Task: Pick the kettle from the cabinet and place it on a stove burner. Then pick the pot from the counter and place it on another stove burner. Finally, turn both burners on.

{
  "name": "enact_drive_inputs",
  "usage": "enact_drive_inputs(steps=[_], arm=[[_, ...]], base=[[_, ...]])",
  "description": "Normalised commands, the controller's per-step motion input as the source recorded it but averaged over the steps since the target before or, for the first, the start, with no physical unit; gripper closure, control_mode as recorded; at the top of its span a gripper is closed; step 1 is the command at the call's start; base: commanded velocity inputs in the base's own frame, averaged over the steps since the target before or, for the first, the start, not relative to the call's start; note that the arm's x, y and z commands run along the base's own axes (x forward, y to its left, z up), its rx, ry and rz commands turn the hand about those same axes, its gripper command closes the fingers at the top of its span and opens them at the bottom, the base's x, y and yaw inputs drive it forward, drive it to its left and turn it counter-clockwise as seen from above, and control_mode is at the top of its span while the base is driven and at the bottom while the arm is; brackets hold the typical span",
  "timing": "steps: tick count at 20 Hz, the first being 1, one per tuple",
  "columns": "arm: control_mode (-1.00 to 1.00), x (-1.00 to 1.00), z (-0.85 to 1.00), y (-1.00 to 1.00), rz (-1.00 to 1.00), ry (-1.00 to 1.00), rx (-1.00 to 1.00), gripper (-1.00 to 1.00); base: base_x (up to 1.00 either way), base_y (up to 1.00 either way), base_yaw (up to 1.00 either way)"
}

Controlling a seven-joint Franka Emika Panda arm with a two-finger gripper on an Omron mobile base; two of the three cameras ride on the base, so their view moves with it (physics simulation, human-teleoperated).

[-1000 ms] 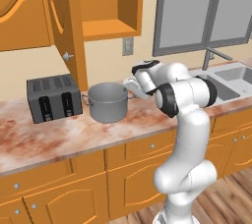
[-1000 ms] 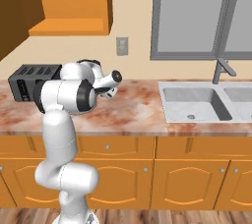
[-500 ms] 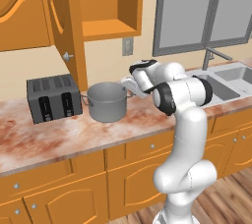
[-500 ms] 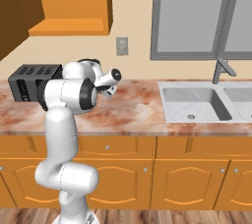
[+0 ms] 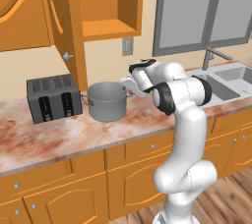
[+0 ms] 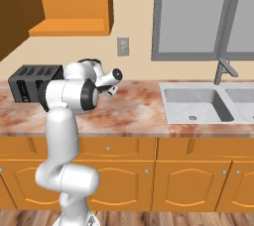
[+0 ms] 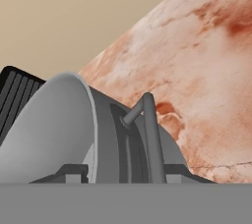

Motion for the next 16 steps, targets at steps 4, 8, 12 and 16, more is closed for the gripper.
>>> enact_drive_inputs(steps=[4, 8, 12, 16], arm=[[-1.0, -0.01, 0.0, 0.0, 0.0, -0.01, 0.0, 1.0], [-1.0, -0.14, 0.01, 0.0, 0.0, -0.06, 0.01, 1.0], [-1.0, -0.15, 0.01, -0.01, 0.0, -0.04, 0.01, 1.0], [-1.0, -0.11, 0.04, -0.05, 0.0, 0.0, 0.0, 1.0]], base=[[0.0, 0.0, 0.0], [0.0, 0.0, 0.0], [0.0, 0.0, 0.0], [0.0, 0.0, 0.0]])
